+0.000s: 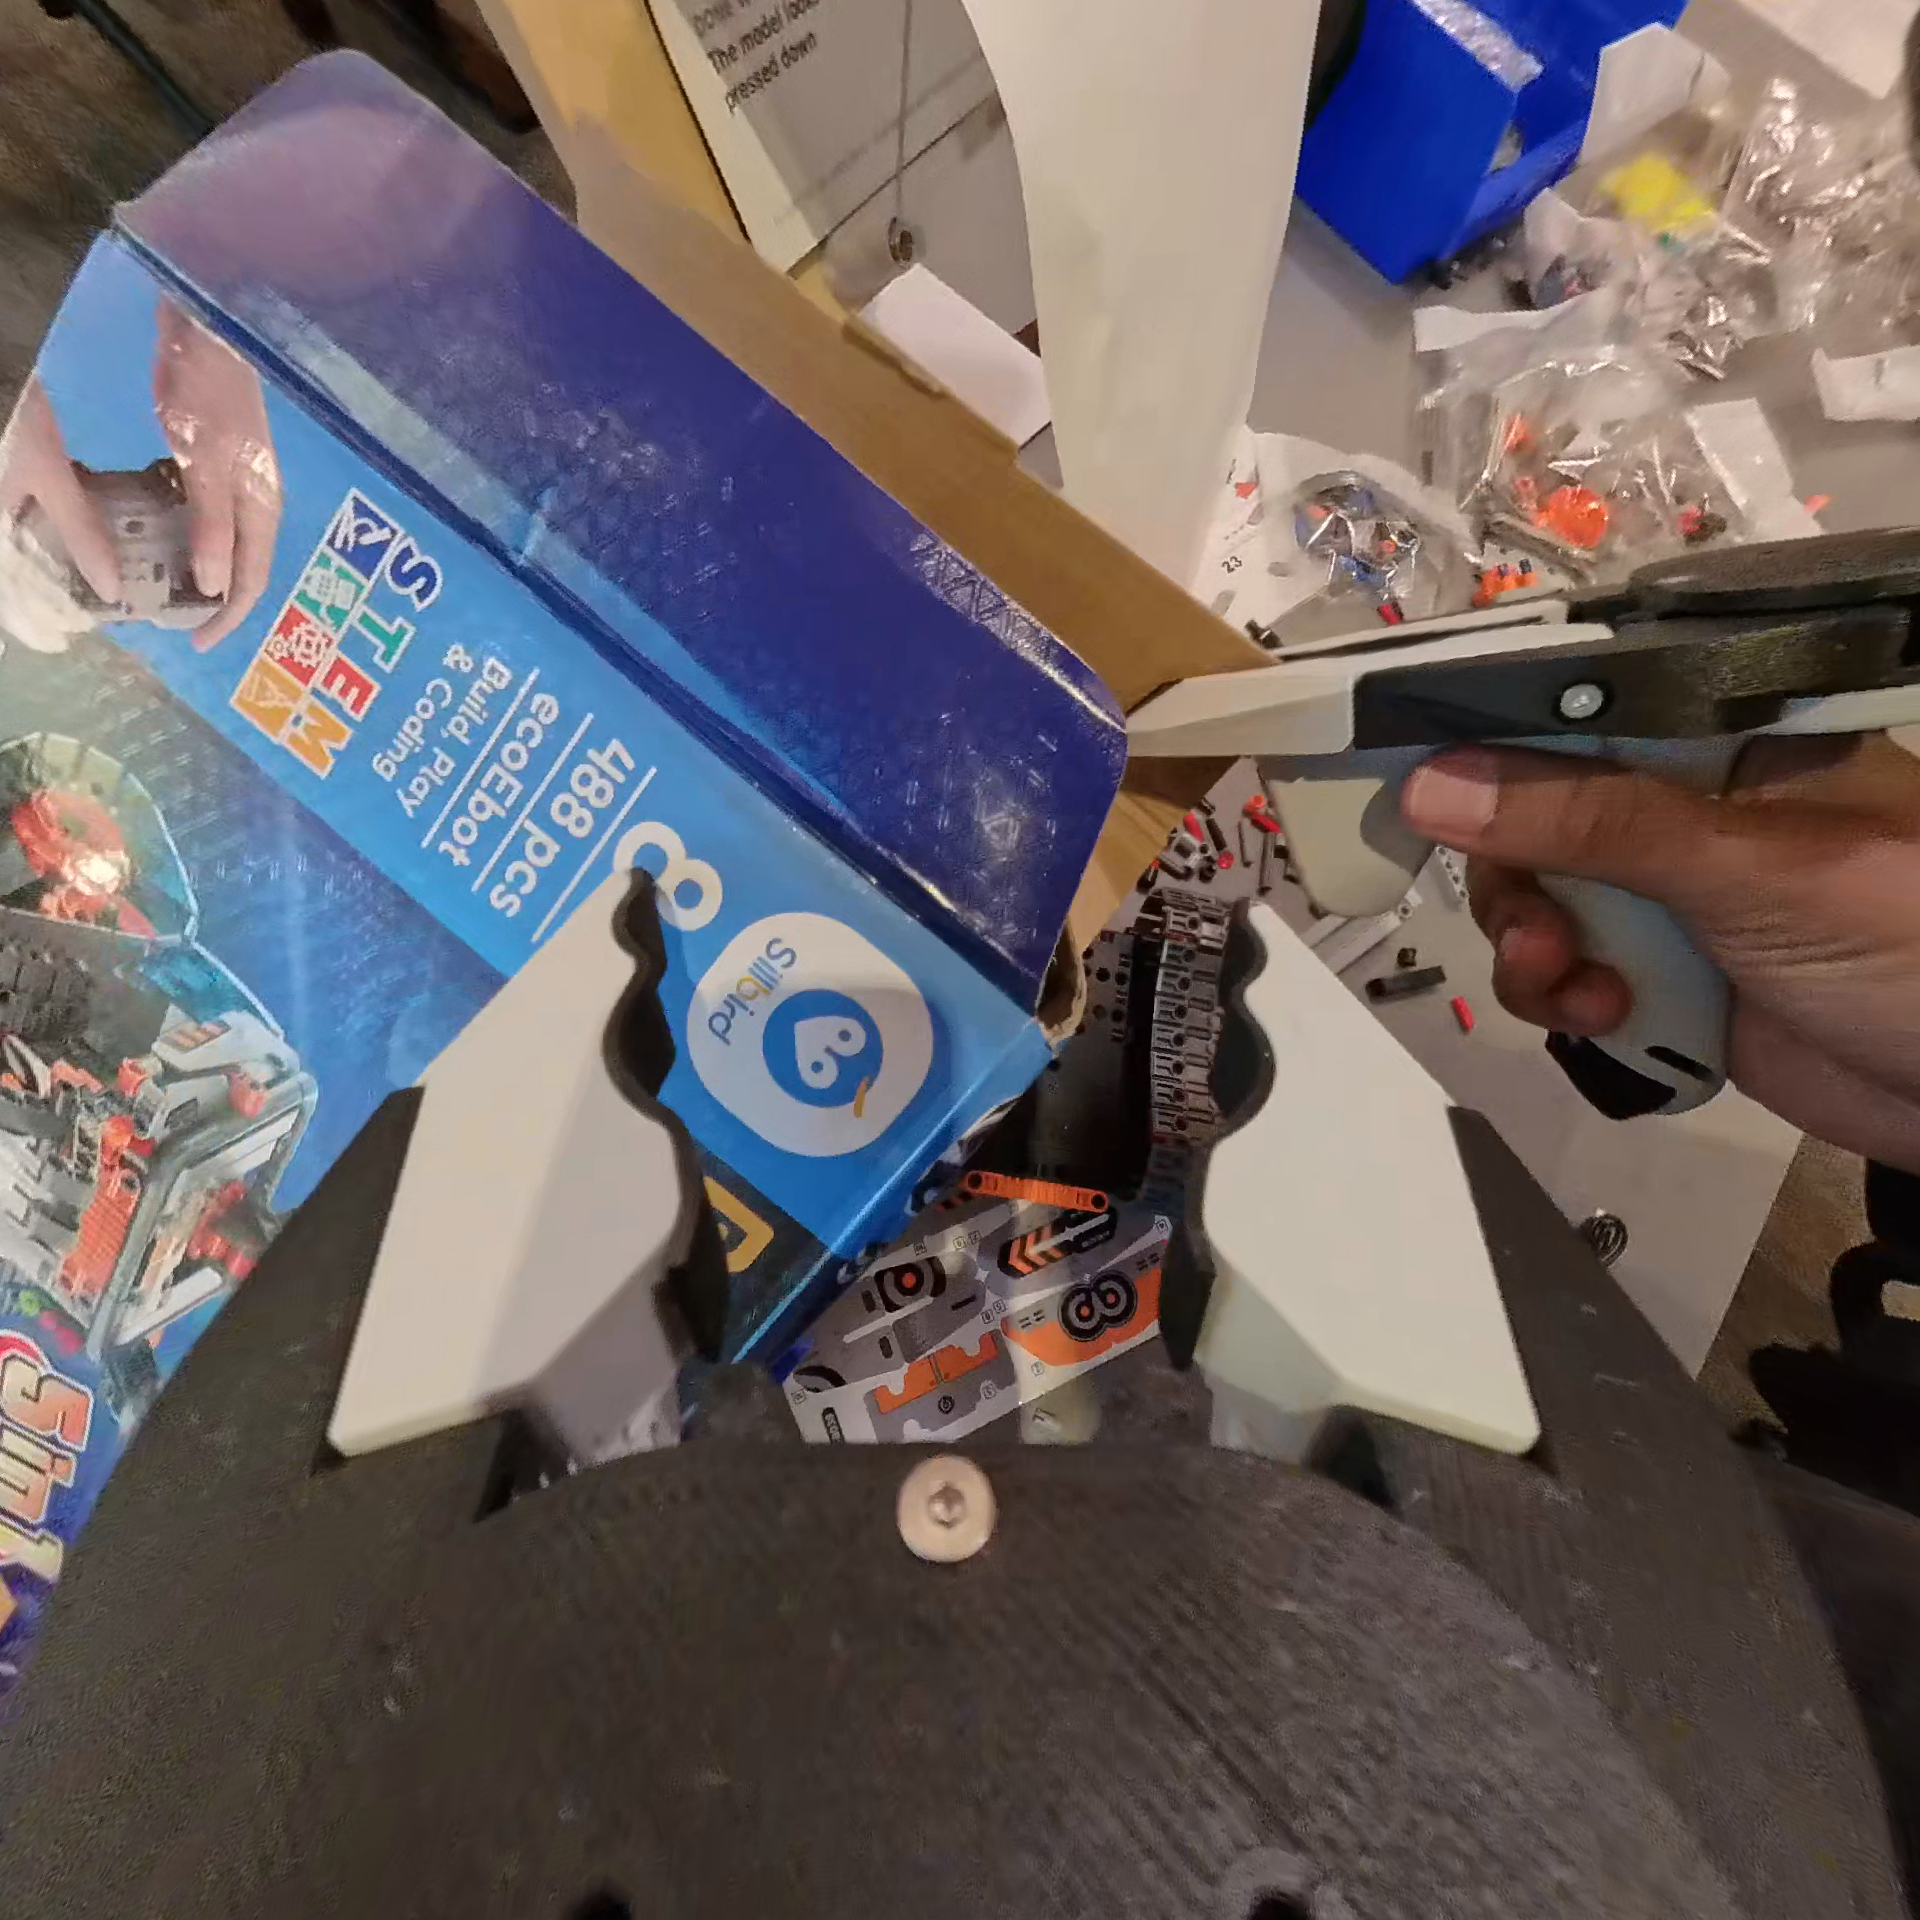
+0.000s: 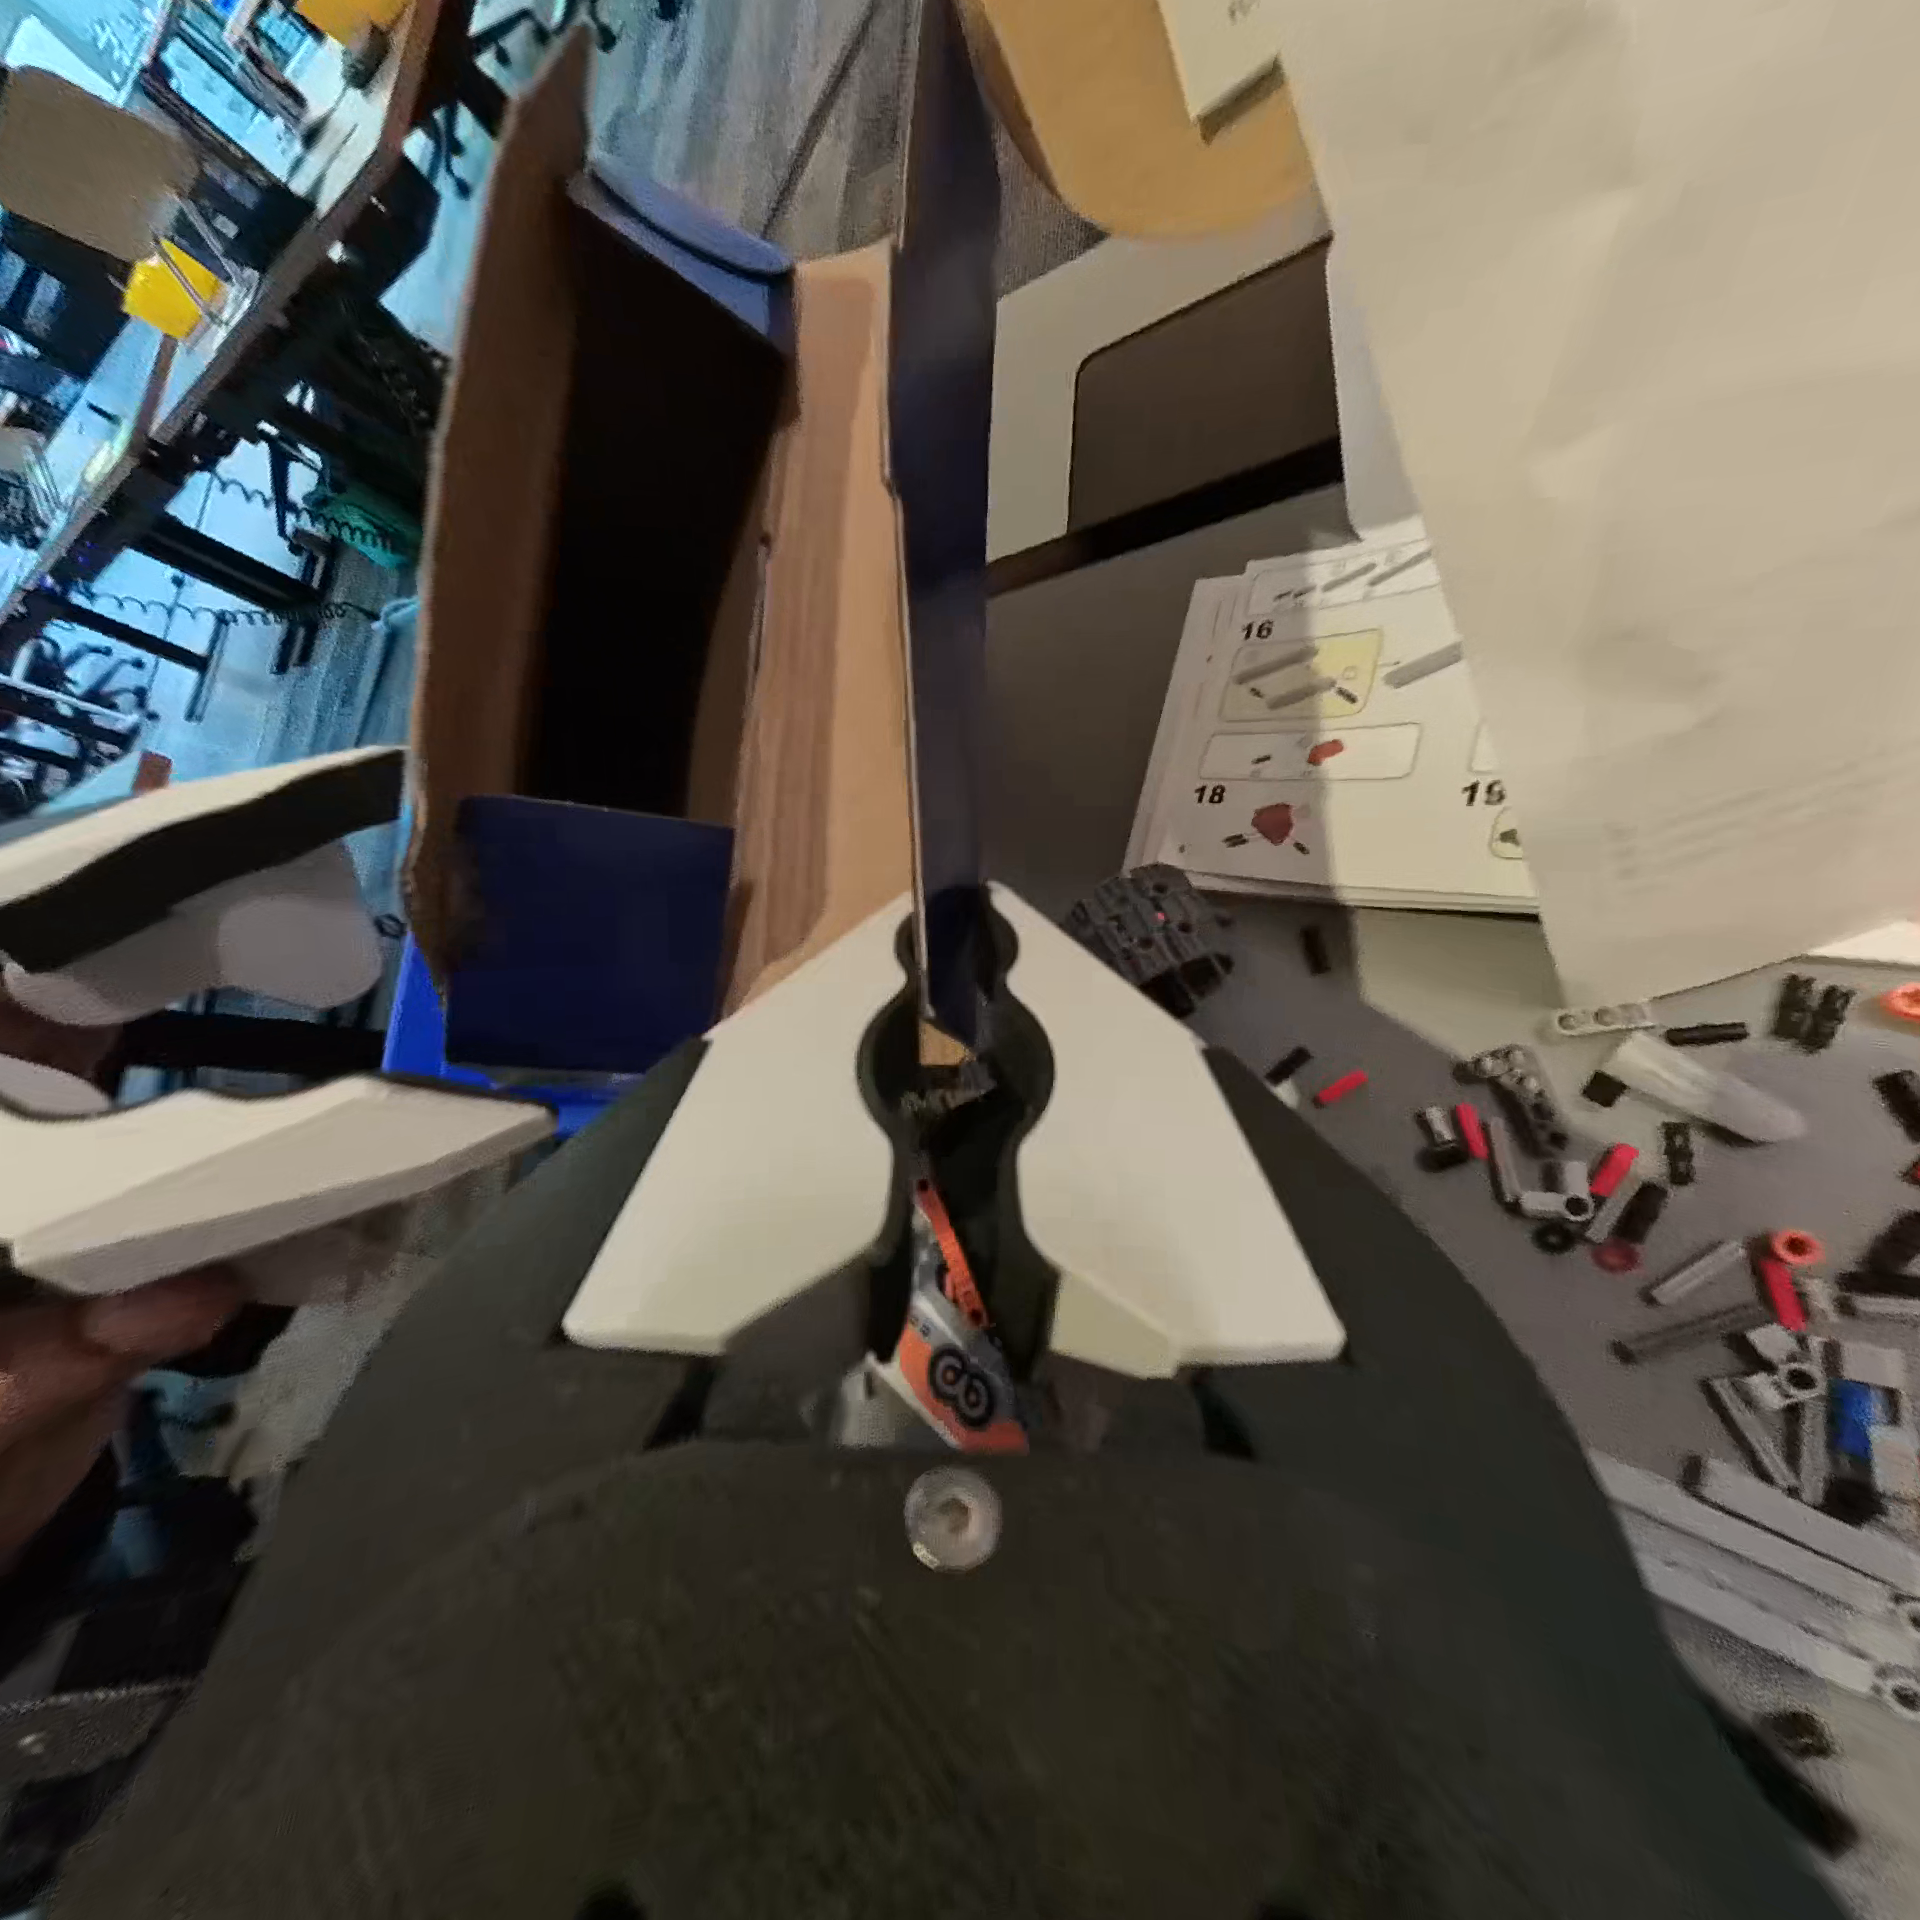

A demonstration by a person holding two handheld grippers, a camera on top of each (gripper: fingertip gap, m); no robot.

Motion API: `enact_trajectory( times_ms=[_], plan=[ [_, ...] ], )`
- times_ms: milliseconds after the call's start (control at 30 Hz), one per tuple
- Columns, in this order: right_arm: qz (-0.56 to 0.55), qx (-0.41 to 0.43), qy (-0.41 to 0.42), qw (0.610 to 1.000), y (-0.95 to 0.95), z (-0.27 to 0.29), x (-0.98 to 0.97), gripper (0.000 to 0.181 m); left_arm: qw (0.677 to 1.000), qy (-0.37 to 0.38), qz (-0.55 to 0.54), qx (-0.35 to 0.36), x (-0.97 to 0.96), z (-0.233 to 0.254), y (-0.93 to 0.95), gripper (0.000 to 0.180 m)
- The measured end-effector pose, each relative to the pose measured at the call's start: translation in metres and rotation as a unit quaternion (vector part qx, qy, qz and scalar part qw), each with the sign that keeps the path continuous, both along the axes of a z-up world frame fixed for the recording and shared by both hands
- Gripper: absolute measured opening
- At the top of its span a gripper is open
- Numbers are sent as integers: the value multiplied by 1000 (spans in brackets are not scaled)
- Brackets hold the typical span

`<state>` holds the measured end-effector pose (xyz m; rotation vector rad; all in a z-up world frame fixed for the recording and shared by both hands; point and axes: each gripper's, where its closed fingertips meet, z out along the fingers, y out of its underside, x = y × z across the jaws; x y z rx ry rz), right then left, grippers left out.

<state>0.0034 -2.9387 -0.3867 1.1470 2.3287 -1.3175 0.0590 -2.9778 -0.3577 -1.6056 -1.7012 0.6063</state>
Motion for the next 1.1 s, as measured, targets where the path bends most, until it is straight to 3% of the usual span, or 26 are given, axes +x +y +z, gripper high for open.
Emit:
enact_trajectory(
  times_ms=[267,433,533,667,833,933,1100],
  plan=[
    [82,20,193,978,-9,67,15,5,999,9,25,35,17,5,-14,84],
    [202,104,395,890,-33,89,45,14,997,30,23,67,24,15,-14,76],
    [232,121,444,857,-43,87,56,14,994,43,28,94,27,20,-14,64],
    [208,87,366,903,-39,78,52,14,993,40,48,102,29,20,-22,61],
    [89,13,174,981,-17,51,20,6,992,30,53,110,30,16,-21,61],
    [47,-4,72,996,-4,16,12,1,992,26,50,109,30,15,-18,62],
    [42,-2,13,999,-6,-18,27,1,995,21,45,92,26,14,-13,65]
  ],
)
